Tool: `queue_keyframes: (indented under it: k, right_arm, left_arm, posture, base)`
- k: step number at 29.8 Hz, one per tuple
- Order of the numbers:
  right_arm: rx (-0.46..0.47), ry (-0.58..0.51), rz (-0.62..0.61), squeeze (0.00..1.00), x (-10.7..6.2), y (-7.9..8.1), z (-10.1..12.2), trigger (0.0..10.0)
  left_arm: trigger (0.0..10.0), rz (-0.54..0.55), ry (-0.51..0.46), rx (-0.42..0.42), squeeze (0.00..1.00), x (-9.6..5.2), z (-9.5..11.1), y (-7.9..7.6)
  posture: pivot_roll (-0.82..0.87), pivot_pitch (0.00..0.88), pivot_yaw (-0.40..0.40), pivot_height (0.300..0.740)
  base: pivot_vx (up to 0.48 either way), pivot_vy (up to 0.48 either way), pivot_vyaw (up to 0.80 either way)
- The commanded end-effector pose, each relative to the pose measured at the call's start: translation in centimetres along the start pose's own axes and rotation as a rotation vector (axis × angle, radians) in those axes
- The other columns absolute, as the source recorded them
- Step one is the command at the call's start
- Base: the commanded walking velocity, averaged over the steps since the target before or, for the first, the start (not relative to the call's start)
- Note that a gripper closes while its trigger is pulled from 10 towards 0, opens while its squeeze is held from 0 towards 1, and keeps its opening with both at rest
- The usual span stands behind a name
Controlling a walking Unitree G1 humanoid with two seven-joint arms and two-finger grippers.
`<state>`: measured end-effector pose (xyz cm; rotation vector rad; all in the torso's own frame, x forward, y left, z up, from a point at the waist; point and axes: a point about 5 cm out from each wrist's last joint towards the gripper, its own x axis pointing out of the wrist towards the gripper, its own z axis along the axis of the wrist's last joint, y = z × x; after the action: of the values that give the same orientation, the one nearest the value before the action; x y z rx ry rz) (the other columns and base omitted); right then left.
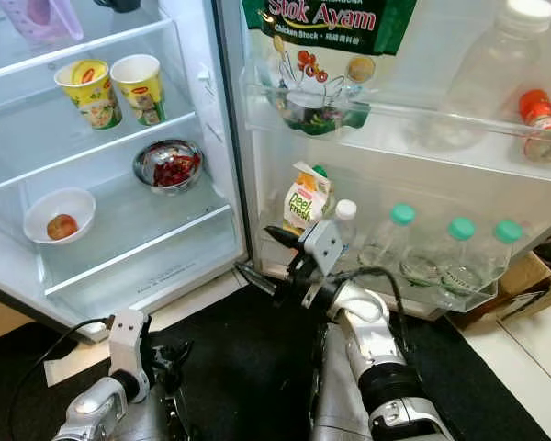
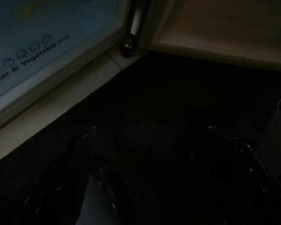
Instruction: Restocking fridge
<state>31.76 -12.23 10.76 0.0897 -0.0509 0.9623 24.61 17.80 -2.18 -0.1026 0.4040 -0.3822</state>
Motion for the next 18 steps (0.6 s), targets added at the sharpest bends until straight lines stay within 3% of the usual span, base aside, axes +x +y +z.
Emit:
queue_keyframes:
  k: [1, 6, 8, 11, 18]
  right_arm:
    - [0.104, 0.017, 0.054, 0.00, -0.4, 0.5, -0.8, 10.0]
    - [0.170, 0.116, 0.062, 0.00, -1.1, 1.3, -3.4, 10.0]
    - [0.170, 0.116, 0.062, 0.00, -1.1, 1.3, -3.4, 10.0]
    - [0.218, 0.201, 0.051, 0.00, -2.1, 2.3, -5.9, 10.0]
    - [0.261, 0.235, 0.048, 0.00, -2.7, 2.7, -6.9, 10.0]
  left_arm:
    - [10.0, 0.024, -0.010, -0.008, 0.00, 0.1, 0.4, 0.5]
    - [10.0, 0.029, -0.073, -0.006, 0.00, 1.0, 2.1, 0.5]
    - [10.0, 0.029, -0.073, -0.006, 0.00, 1.0, 2.1, 0.5]
    - [10.0, 0.033, -0.116, -0.031, 0.00, 1.3, 3.0, 0.6]
    - [10.0, 0.026, -0.114, -0.045, 0.00, 1.4, 3.2, 0.7]
  posture:
    - [-0.02, 0.136, 0.029, 0.475]
    - [-0.02, 0.126, 0.023, 0.495]
    - [-0.02, 0.126, 0.023, 0.495]
    - [-0.01, 0.111, 0.021, 0.510]
    - [-0.01, 0.103, 0.026, 0.530]
  base:
    - [0.000, 0.000, 0.00]
    - [0.000, 0.000, 0.00]
    - [0.000, 0.000, 0.00]
    - [0.000, 0.000, 0.00]
    - [0.000, 0.000, 0.00]
